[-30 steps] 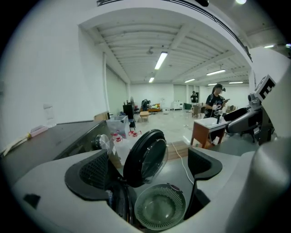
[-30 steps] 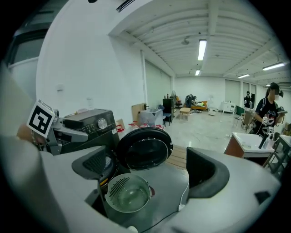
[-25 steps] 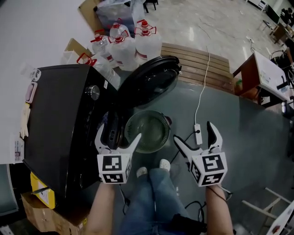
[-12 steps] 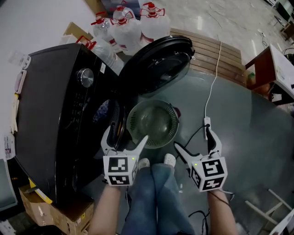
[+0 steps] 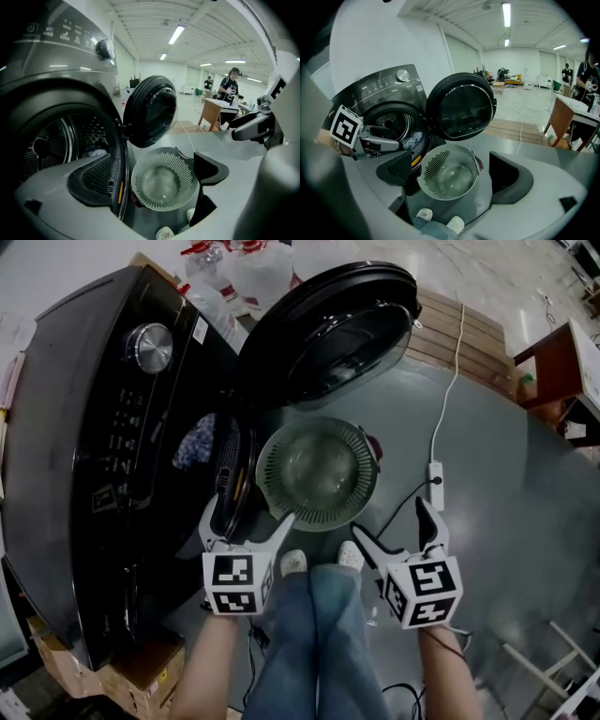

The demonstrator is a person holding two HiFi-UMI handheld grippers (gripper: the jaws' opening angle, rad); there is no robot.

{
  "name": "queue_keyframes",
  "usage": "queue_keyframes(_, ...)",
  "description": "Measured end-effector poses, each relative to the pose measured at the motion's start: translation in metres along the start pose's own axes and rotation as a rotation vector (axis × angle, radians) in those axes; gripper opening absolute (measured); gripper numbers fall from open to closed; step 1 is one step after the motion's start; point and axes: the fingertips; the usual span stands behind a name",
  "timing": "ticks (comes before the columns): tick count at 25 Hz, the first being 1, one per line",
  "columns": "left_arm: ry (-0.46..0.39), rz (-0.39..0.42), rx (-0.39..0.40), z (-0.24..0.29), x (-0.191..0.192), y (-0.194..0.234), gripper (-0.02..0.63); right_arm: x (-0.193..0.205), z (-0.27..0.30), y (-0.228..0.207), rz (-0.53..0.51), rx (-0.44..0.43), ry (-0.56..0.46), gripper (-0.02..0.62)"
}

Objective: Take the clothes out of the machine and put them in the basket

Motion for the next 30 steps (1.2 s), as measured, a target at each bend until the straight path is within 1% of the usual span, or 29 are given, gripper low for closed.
queue_keyframes(6,0.020,-0.002,-0.015,0.024,0.030,0.020,0.552,0.029,0.032,0.008,0.024,0.007,0.023,0.506)
queue_keyframes(11,0.058,0.016,-0.076,0.035,0.056,0.045,0.552,0.047,0.055,0.020,0.024,-0.007,0.041,0.500)
queue_keyframes(16,0.113,0.032,-0.192,0.048,0.081,0.081,0.552,0.061,0.082,0.032,0.029,-0.024,0.063,0.495)
queue_keyframes(19,0.146,0.037,-0.276,0.054,0.094,0.104,0.552,0.067,0.104,0.040,0.040,-0.032,0.076,0.492)
queue_keyframes(24,0.225,0.060,-0.409,0.065,0.116,0.143,0.552,0.080,0.138,0.055,0.049,-0.051,0.103,0.491)
queue_keyframes(30,0.338,0.045,-0.577,0.072,0.140,0.197,0.552,0.101,0.153,0.081,-0.004,-0.098,0.153,0.488)
Point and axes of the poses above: the fingertips, and each gripper's own axes: z forward along the fingers, y to its left, x out of its underside, and after that the axes turned 3 degrees about -z, right-handed
